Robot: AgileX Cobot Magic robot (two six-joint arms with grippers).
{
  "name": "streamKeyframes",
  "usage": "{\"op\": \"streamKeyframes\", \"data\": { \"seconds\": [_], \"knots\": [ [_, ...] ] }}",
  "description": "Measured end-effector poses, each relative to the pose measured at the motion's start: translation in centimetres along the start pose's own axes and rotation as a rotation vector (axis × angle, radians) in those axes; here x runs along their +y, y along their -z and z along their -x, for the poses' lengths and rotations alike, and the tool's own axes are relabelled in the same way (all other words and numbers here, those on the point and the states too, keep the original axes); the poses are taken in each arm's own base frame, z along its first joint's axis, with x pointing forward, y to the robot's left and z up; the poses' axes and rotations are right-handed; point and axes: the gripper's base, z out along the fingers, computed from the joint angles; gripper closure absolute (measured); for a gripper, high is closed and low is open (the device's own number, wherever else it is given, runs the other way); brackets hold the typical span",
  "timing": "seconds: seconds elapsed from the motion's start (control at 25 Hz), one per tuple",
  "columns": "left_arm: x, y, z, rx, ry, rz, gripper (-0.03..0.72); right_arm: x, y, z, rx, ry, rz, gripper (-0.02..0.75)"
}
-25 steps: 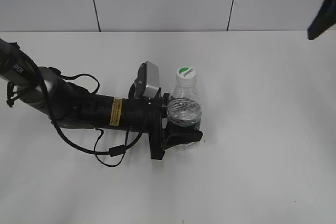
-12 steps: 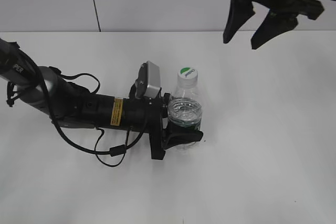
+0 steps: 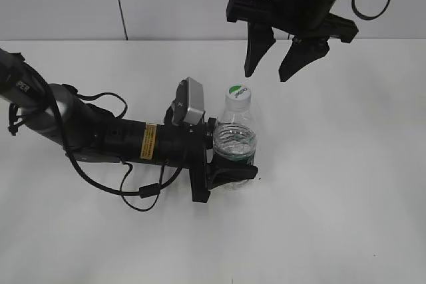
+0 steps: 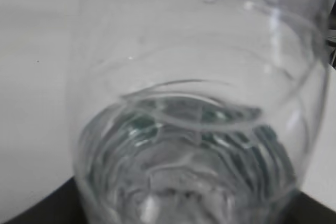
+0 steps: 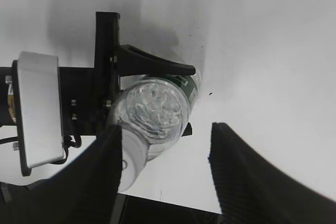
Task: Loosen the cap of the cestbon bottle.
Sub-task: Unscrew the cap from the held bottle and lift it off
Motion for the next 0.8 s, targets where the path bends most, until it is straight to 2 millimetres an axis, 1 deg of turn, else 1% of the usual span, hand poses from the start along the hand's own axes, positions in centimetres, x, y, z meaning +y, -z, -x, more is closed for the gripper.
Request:
{"op": "streamKeyframes", "data": {
  "seconds": [0.28, 0.52, 0.8],
  "knots": [
    [0.0, 0.0, 0.0, 0.007, -0.013, 0.002, 0.283, 0.6, -0.1, -0.2, 0.008, 0.001, 0.012, 0.328],
    [0.0, 0.0, 0.0, 0.007, -0.014, 0.004, 0.283, 1.6, -0.4, -0.7, 0.017, 0.026, 0.02, 0.328],
    [0.0, 0.0, 0.0, 0.008, -0.014, 0.004, 0.283, 1.9, -0.7, -0.9, 0.025, 0.021, 0.018, 0.328]
  ]
}}
